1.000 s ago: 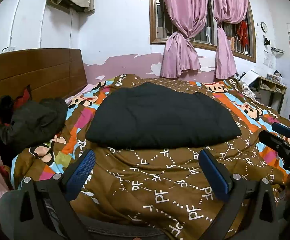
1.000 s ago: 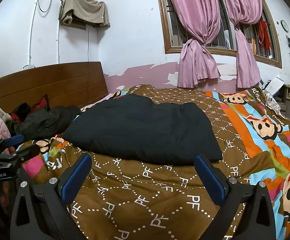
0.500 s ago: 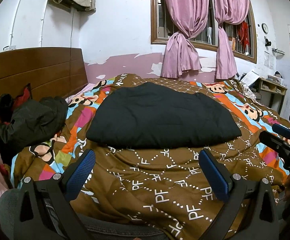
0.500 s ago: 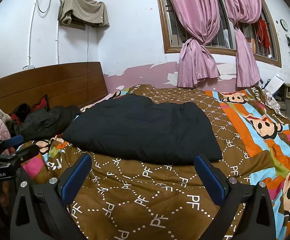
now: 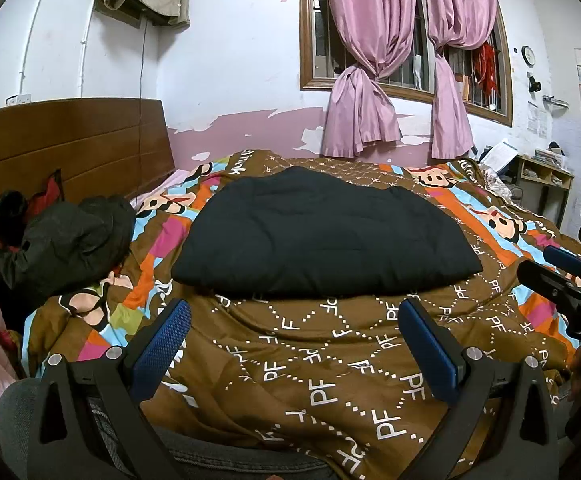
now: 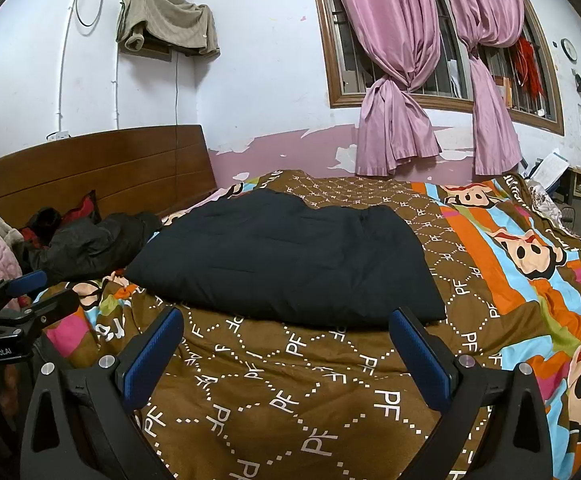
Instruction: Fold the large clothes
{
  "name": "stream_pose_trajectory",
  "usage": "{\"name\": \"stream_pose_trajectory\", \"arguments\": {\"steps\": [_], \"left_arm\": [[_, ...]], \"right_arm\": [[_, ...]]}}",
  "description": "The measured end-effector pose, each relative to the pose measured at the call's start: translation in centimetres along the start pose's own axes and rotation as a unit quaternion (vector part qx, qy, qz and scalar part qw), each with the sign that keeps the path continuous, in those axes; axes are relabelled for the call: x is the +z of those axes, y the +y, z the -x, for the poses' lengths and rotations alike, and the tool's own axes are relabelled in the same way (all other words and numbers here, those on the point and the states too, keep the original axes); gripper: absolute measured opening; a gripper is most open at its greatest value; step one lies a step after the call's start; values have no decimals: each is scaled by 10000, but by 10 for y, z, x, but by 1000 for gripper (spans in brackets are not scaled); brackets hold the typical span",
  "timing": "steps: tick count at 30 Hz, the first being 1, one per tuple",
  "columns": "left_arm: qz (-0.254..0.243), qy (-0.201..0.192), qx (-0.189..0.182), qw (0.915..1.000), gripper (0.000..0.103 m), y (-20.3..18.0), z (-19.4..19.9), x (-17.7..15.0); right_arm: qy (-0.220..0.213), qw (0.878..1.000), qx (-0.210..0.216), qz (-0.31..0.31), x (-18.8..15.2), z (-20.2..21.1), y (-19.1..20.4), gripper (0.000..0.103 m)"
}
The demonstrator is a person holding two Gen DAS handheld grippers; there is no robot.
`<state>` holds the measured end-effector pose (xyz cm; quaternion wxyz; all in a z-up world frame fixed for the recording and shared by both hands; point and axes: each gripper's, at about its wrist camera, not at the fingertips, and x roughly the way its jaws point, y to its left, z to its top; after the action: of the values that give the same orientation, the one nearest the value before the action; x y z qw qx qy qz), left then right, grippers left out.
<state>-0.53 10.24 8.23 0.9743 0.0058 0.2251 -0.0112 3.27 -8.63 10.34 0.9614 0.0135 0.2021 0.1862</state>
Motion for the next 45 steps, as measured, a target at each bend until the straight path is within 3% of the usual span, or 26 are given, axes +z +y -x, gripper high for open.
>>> {"name": "stream_pose_trajectory", "arguments": {"steps": [45], "left_arm": [[-17, 21, -38, 10000, 101, -4, 3, 2]], "right_arm": [[15, 10000, 7, -4, 1, 0, 3, 103]]}}
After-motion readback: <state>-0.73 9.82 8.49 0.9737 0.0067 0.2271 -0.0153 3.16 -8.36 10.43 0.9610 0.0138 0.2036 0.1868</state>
